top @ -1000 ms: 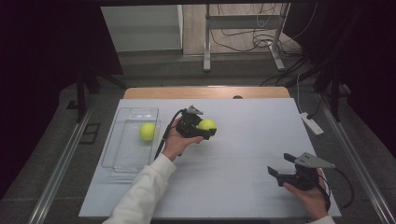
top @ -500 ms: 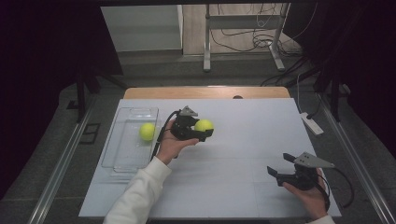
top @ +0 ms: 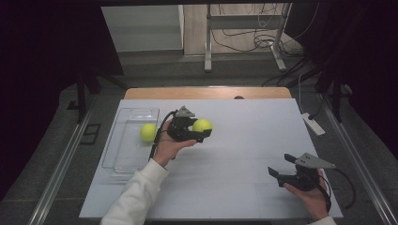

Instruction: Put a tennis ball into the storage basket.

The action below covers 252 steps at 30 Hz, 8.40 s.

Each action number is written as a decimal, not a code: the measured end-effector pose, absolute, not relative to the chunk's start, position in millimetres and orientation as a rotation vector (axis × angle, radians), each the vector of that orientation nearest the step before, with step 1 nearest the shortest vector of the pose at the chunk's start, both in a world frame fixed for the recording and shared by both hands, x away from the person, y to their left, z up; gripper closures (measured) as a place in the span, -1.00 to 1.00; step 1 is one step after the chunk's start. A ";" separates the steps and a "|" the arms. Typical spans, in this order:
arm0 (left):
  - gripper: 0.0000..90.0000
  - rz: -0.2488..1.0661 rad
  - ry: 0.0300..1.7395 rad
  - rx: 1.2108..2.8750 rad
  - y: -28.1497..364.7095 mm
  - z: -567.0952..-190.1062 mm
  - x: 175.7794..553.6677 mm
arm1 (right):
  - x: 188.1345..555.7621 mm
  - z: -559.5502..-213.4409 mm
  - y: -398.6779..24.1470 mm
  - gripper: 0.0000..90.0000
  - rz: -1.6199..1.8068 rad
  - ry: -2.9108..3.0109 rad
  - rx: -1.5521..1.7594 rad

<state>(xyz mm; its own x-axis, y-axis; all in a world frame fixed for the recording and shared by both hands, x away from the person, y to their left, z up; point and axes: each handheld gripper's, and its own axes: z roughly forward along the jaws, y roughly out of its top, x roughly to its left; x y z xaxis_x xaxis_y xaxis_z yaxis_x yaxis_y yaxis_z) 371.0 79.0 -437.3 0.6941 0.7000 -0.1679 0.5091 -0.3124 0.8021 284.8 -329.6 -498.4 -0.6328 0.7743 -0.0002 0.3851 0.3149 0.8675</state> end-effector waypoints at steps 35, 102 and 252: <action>-0.40 0.295 0.963 1.935 107.3 -432.6 360.3 | 284.2 -498.3 -329.1 -0.67 1.252 2.167 1.025; -0.40 0.377 1.019 1.850 156.7 -417.4 344.8 | 284.4 -498.2 -329.3 -0.67 1.253 2.166 1.022; -0.40 0.518 1.341 1.727 276.5 -438.3 317.8 | 286.7 -498.6 -328.0 -0.66 1.242 2.168 1.024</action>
<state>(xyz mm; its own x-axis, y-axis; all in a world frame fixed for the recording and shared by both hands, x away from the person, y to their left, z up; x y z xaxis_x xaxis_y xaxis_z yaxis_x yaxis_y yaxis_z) 317.8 276.5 -438.3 0.3348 0.9254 -0.1775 0.5662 -0.0471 0.8229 286.7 -328.0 -498.6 -0.6303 0.7762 -0.0111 0.3832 0.3236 0.8651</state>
